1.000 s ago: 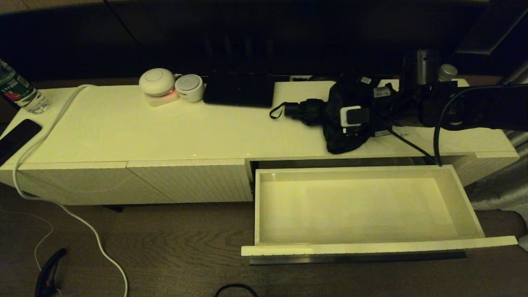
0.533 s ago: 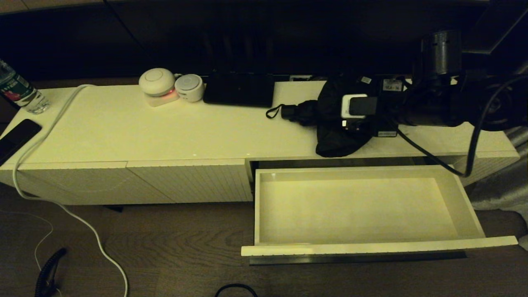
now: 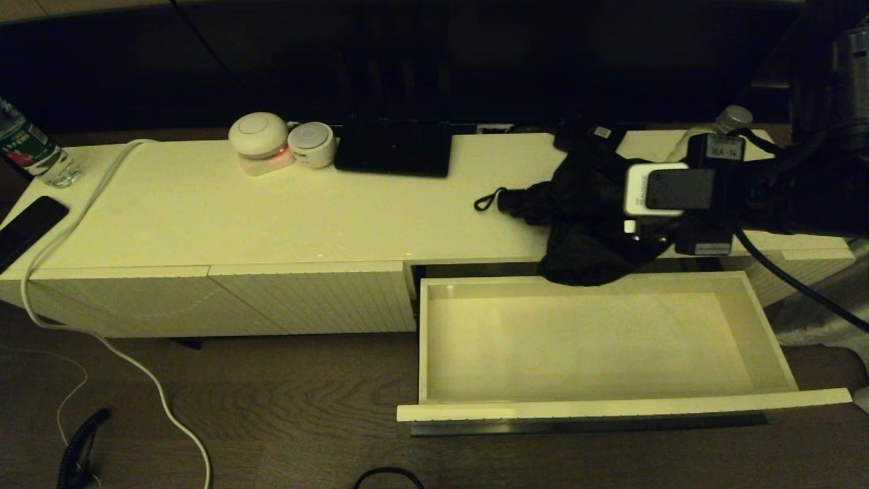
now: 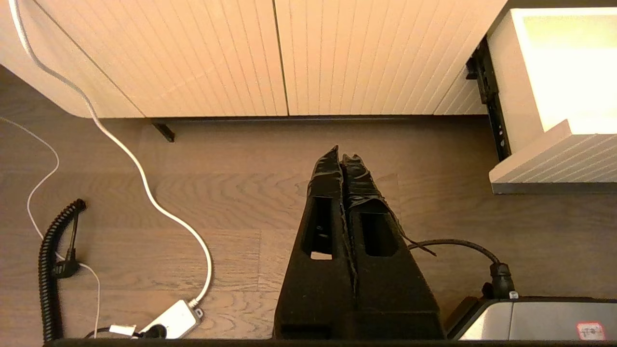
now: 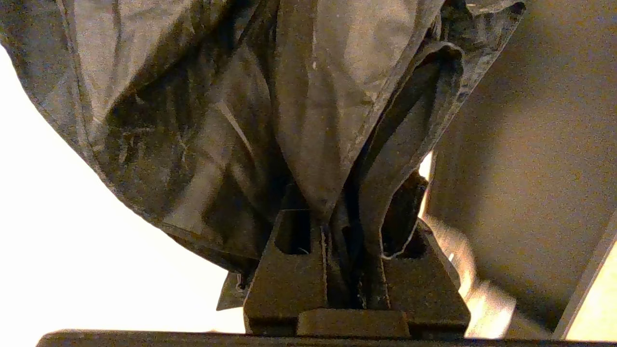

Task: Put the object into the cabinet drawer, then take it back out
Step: Put the umbrella in the drawer

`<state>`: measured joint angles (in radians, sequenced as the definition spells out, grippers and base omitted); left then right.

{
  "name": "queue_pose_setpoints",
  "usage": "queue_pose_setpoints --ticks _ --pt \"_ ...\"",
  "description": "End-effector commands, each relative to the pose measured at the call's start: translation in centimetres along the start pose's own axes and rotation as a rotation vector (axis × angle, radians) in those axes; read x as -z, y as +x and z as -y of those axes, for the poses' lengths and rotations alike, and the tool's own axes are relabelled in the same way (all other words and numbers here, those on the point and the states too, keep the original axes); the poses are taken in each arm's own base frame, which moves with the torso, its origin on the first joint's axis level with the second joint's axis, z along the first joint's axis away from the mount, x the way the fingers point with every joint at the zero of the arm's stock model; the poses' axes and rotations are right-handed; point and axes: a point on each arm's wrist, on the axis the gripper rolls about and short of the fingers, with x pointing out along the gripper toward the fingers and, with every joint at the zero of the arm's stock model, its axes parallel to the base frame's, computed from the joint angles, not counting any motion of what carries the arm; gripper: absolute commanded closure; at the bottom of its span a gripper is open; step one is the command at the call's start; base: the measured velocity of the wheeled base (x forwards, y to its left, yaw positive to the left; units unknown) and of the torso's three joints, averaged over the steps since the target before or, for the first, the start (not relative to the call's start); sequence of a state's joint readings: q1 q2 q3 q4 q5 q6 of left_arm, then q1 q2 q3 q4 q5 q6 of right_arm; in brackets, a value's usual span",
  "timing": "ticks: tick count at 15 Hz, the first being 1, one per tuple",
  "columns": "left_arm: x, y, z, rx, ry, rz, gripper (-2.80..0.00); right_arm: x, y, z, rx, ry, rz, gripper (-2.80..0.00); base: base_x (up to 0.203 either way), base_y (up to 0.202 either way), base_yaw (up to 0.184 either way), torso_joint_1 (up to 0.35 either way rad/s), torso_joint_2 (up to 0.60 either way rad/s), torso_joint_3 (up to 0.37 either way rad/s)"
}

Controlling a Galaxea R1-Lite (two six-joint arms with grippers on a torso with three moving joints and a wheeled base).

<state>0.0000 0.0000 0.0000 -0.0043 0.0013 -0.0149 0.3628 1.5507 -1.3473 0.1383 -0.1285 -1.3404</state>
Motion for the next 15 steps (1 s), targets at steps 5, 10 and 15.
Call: queue_pose_setpoints --ticks 5,10,15 --pt "0.0 0.0 0.0 0.000 0.000 0.001 0.00 2.4 -8.9 -2.3 -0.074 0.011 -0.035 0.00 0.000 0.000 0.000 0.000 0.00 0.000" --pt "0.0 0.0 0.0 0.000 0.000 0.000 0.00 4.1 -11.0 -5.1 -0.259 0.057 -0.077 0.00 0.000 0.000 0.000 0.000 0.00 0.000" --pt "0.0 0.0 0.0 0.000 0.000 0.000 0.00 5.7 -8.1 -6.8 -0.406 0.160 -0.149 0.00 0.000 0.000 0.000 0.000 0.00 0.000"
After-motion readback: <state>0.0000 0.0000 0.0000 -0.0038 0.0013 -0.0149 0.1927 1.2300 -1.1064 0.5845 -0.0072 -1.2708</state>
